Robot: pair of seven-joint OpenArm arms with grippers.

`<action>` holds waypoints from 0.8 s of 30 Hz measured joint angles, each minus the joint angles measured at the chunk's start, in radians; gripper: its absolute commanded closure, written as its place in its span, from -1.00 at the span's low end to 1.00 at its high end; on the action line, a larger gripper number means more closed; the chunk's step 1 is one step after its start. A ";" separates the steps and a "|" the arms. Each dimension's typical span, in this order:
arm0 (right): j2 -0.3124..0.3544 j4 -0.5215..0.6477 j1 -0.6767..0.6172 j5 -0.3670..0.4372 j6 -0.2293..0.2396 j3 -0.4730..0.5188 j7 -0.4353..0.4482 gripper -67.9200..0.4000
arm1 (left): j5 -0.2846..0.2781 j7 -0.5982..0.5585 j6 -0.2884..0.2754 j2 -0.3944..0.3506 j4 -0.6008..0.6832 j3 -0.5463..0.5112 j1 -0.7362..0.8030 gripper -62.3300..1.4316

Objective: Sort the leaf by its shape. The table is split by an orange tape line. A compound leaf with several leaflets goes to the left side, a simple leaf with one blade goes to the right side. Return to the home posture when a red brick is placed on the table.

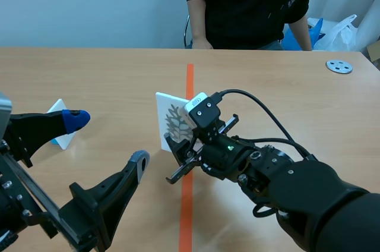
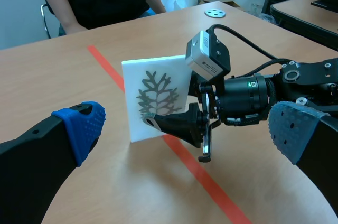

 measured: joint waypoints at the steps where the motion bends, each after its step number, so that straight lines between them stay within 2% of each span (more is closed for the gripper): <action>1: 0.000 0.000 -0.008 0.000 -0.004 0.000 0.009 0.41 | 0.000 0.000 0.000 0.000 0.000 0.000 0.000 -1.00; 9: 0.000 0.001 -0.047 0.000 -0.008 0.000 0.068 0.77 | 0.000 0.000 0.000 0.000 0.000 0.000 0.000 -1.00; 13: 0.010 0.027 -0.057 0.000 -0.026 0.000 0.121 0.77 | 0.018 0.000 0.000 0.000 0.000 0.000 0.000 -1.00; 18: 0.042 0.107 -0.091 0.001 -0.030 0.022 0.134 0.76 | 0.019 0.000 0.000 0.000 0.000 0.000 0.000 -1.00; 20: 0.054 0.152 -0.113 0.006 -0.030 0.048 0.134 0.76 | 0.057 0.000 0.000 0.000 0.000 0.000 0.000 -1.00; 24: 0.085 0.243 -0.161 0.082 -0.030 0.112 0.138 0.76 | 0.074 0.000 0.000 0.000 0.000 0.000 0.000 -1.00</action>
